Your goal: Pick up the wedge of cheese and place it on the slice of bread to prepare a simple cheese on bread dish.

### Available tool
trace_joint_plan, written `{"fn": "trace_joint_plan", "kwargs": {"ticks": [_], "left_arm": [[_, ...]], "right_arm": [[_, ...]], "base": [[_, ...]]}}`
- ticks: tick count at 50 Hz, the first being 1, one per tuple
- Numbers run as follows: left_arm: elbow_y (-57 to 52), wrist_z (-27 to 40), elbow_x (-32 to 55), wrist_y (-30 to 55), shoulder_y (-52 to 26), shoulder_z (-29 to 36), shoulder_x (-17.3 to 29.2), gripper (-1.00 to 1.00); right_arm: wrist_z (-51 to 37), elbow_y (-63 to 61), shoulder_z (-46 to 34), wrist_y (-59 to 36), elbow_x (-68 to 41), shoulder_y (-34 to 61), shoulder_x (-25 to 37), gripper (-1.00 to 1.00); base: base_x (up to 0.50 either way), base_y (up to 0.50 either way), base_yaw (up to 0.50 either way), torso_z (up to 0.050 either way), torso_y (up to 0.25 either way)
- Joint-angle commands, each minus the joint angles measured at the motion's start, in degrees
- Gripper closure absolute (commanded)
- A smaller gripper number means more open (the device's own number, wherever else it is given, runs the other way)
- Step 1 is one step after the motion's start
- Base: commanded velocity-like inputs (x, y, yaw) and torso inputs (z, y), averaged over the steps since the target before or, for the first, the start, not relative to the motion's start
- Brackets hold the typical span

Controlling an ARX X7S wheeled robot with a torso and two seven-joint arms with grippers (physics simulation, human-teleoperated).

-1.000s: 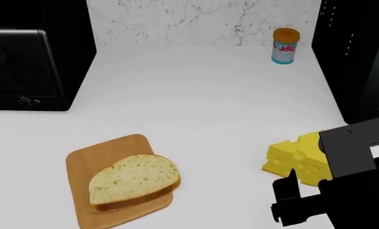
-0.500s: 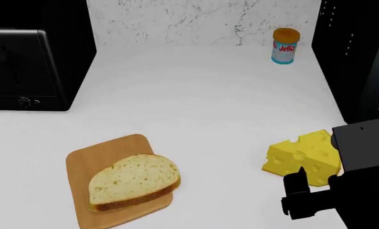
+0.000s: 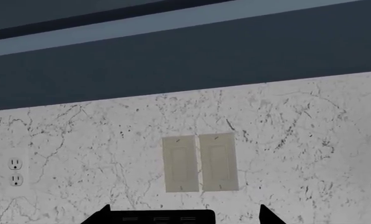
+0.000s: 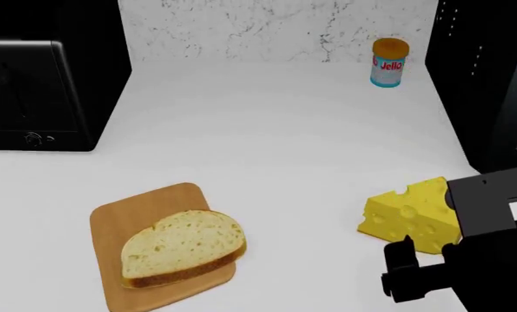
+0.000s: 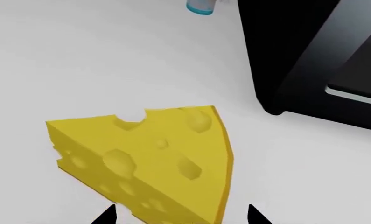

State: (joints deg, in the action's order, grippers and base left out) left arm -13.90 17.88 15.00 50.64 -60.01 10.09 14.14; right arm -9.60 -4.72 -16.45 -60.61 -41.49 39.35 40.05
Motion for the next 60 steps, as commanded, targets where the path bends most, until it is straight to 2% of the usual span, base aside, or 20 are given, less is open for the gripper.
{"fn": "trace_joint_plan", "kwargs": {"ticks": [1, 14, 15, 28, 45, 60], "left_arm": [[0.2, 0.2, 0.2, -0.2, 0.0, 0.1, 0.1, -1.00], [0.3, 0.4, 0.5, -0.2, -0.1, 0.1, 0.2, -1.00], [0.3, 0.4, 0.5, -0.3, 0.0, 0.2, 0.2, -1.00], [0.0, 0.5, 0.8, -0.4, -0.1, 0.3, 0.4, -1.00], [0.0, 0.7, 1.1, -0.8, 0.0, 0.4, 0.6, -1.00], [0.0, 0.9, 1.6, -0.9, 0.0, 0.3, 0.6, -1.00]], "right_arm": [[1.0, 2.4, -1.3, 1.3, 1.2, 0.2, -0.2, -1.00], [1.5, 4.2, -2.0, 2.0, 2.0, 1.0, -0.3, -1.00], [1.2, 3.8, -2.1, 2.1, 2.2, 1.2, -0.3, 1.00], [0.5, 1.3, -2.5, 1.4, 2.1, 2.2, -0.1, 1.00], [-3.5, -8.4, 0.6, -4.3, -1.3, 4.8, 1.6, 1.00], [-0.7, -8.5, -6.4, -6.0, 0.0, 13.0, -2.0, 1.00]], "base": [[0.00, 0.00, 0.00, 0.000, 0.000], [0.00, 0.00, 0.00, 0.000, 0.000], [0.00, 0.00, 0.00, 0.000, 0.000], [0.00, 0.00, 0.00, 0.000, 0.000], [0.00, 0.00, 0.00, 0.000, 0.001], [0.00, 0.00, 0.00, 0.000, 0.000]]}}
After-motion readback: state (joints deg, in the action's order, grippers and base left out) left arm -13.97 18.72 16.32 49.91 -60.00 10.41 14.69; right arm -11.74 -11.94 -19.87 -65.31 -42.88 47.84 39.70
